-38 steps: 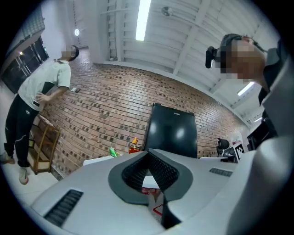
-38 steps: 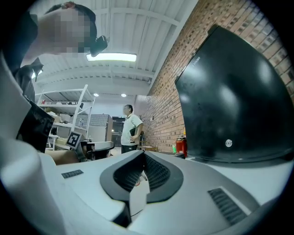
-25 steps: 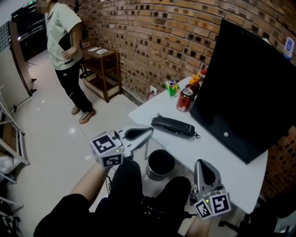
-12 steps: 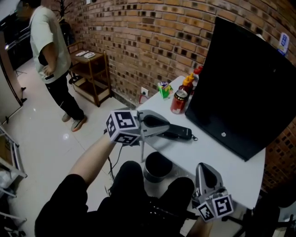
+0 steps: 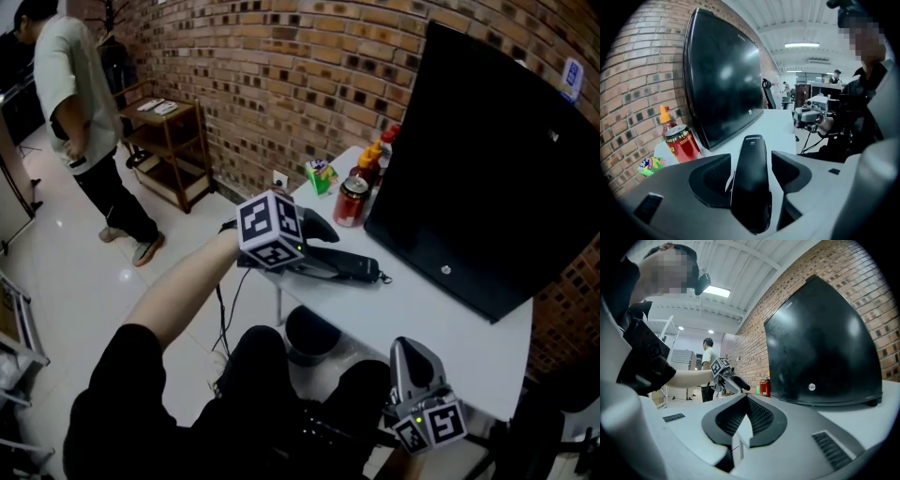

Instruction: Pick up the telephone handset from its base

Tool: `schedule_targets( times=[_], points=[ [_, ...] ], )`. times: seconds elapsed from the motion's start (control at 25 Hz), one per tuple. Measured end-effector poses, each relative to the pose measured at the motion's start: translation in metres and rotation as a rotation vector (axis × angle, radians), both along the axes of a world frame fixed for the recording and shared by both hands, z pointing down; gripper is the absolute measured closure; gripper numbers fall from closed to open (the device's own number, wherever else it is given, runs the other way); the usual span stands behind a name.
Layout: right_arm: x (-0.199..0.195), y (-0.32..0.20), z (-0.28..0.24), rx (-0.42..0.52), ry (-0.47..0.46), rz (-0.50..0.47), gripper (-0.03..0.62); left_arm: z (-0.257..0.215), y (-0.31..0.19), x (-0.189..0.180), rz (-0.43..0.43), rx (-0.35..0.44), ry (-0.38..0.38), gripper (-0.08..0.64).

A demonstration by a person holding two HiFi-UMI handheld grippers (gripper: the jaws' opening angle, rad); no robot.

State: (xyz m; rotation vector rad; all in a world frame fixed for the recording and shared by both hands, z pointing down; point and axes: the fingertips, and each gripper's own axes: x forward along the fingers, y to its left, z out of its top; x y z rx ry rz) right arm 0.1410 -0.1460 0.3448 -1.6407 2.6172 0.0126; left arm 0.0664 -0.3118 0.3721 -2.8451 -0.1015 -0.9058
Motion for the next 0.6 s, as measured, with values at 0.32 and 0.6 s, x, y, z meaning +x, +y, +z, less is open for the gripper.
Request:
schedule_targets(
  times=[0.32,0.6],
  points=[
    [0.002,-0.002,-0.004,0.004,-0.028,-0.013,0.581,0.018,0.003,0.009,0.034,-0.009,-0.087,0.287],
    [0.007,-0.002,-0.002,-0.012,-0.040,0.001,0.581,0.024,0.001,0.009,0.040,-0.022,-0.128,0.287]
  ],
)
